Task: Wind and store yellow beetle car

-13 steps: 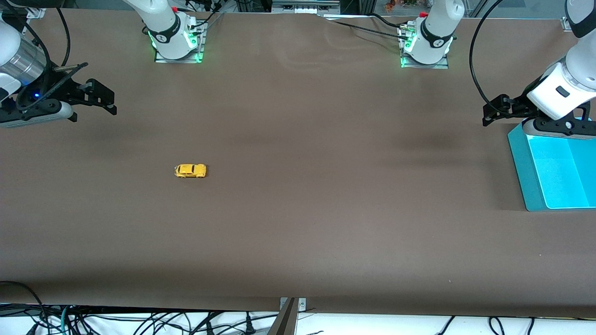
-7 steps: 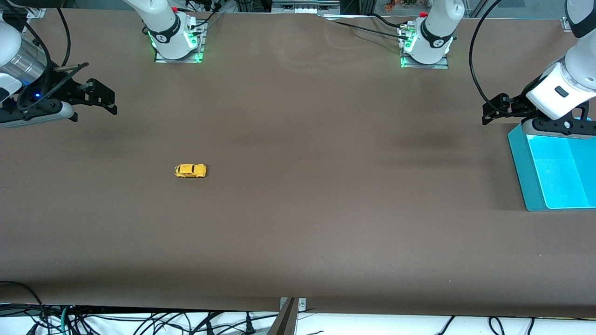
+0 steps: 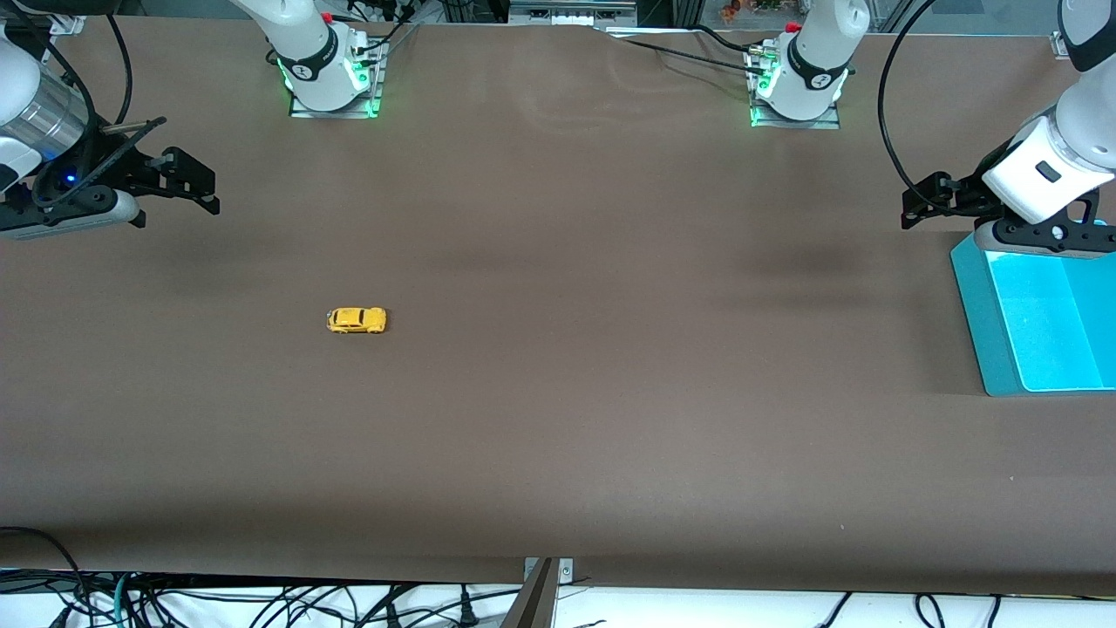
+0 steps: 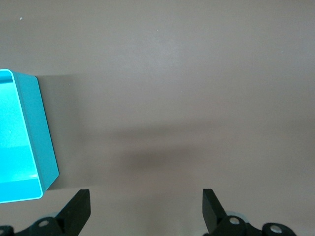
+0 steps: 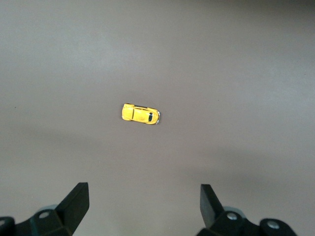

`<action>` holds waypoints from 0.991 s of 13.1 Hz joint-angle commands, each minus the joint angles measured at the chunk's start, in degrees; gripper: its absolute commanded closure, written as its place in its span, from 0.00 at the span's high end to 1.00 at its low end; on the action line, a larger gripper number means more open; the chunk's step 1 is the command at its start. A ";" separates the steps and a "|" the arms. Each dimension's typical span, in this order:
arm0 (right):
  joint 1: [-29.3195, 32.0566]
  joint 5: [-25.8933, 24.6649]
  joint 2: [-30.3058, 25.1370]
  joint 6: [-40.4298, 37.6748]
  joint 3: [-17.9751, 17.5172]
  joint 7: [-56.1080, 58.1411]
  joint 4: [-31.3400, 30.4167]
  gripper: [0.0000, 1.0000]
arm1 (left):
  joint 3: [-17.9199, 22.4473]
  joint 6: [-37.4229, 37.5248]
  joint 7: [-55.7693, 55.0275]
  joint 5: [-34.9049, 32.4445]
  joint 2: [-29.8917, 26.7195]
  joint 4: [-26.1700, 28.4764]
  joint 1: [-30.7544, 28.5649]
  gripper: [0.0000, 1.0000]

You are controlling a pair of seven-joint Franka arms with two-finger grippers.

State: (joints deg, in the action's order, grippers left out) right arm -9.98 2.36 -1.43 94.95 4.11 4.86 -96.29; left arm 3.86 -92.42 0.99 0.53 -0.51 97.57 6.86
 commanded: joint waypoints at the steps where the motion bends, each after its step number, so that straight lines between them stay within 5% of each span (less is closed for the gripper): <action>1: -0.39 0.19 0.38 -1.43 0.46 0.67 1.37 1.00 | 0.27 1.45 -0.72 0.26 1.38 -3.69 0.08 1.00; 13: -0.39 0.19 0.46 -1.43 0.46 0.67 1.37 1.00 | 0.10 1.37 -0.55 0.26 1.91 -4.23 0.52 1.00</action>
State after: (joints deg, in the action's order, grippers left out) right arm -9.99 2.36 -1.31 94.88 4.11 4.87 -96.29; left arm 3.84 -92.32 0.99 0.53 0.32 95.59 6.91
